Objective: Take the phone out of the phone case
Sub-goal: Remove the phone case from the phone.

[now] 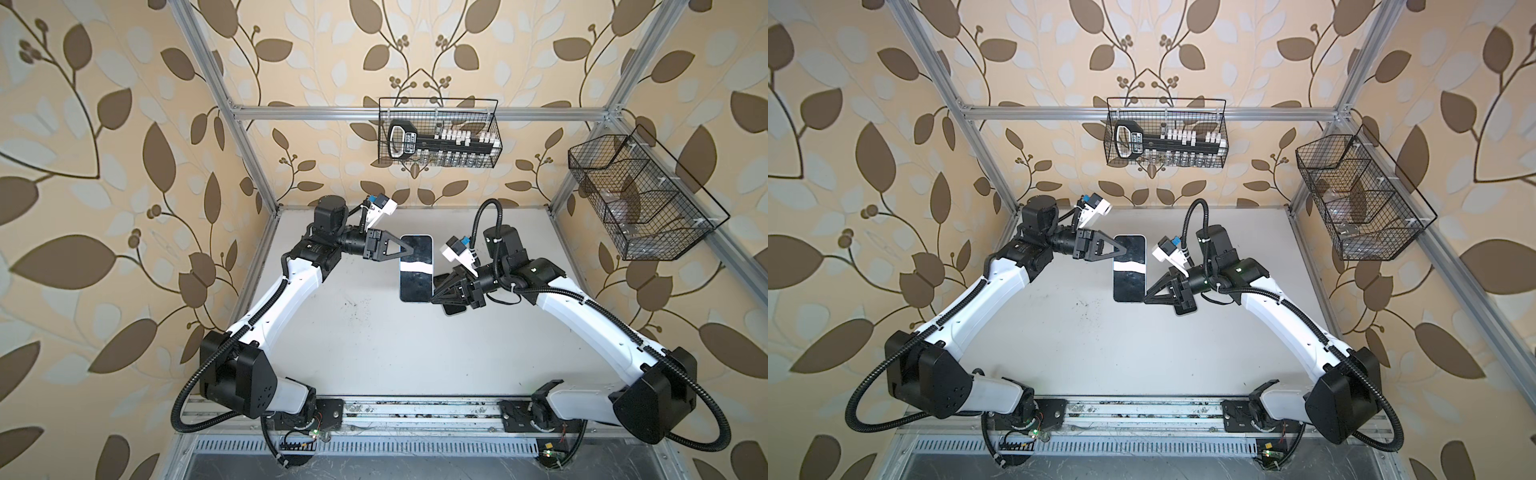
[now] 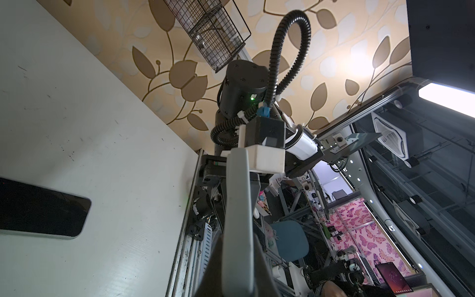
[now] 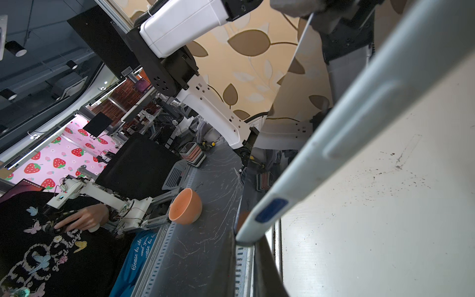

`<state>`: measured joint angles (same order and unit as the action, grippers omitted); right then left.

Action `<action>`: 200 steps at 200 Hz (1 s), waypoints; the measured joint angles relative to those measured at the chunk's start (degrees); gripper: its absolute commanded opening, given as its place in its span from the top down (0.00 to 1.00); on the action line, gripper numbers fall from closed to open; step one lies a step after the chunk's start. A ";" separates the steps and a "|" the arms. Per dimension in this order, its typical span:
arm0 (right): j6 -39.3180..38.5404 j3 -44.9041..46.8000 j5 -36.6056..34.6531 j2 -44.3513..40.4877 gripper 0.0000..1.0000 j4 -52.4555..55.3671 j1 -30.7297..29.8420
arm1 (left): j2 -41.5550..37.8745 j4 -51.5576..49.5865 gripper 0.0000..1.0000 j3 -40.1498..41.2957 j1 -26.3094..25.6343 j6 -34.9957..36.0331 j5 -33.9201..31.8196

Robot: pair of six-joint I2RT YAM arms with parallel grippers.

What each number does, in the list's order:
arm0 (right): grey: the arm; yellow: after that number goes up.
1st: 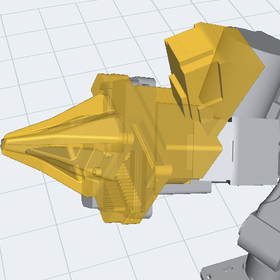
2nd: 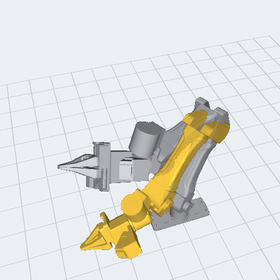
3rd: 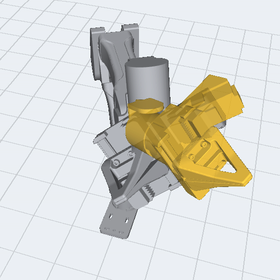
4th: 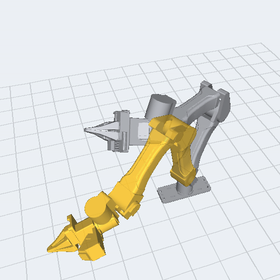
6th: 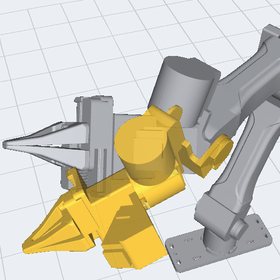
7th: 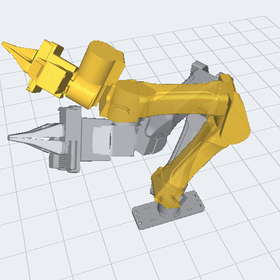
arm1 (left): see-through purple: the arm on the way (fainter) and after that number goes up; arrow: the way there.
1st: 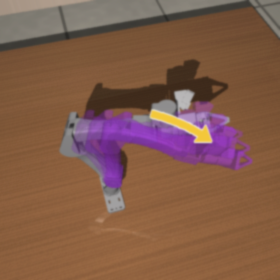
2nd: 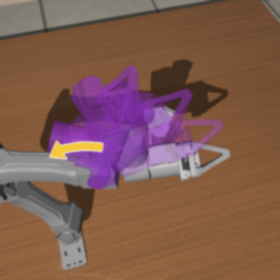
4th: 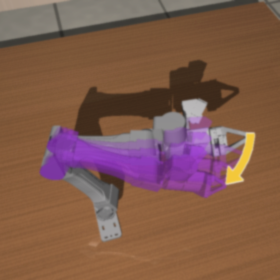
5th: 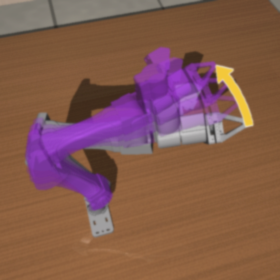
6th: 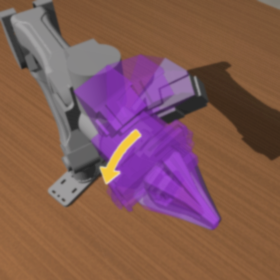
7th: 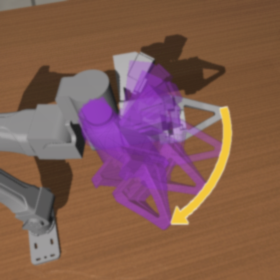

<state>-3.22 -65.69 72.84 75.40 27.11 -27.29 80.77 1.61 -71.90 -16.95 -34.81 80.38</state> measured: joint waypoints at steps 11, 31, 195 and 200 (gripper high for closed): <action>0.00 0.00 0.28 0.00 0.91 -0.42 -0.42 | 0.09 0.46 1.00 0.00 0.00 -0.70 0.50; 0.00 0.00 0.66 0.00 0.91 -1.18 -1.16 | 0.35 1.38 1.00 -0.02 -0.20 -1.66 1.42; -2.14 0.00 -12.04 -0.31 0.93 -2.43 -7.08 | 3.34 5.14 1.00 0.02 -1.75 -5.79 1.51; -2.14 0.02 -12.44 -0.48 0.93 -2.60 -7.15 | 3.34 5.73 1.00 0.04 -1.84 -6.34 1.33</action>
<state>-5.37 -65.67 60.40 74.91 24.51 -34.44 84.12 7.33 -71.85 -18.79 -41.15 81.71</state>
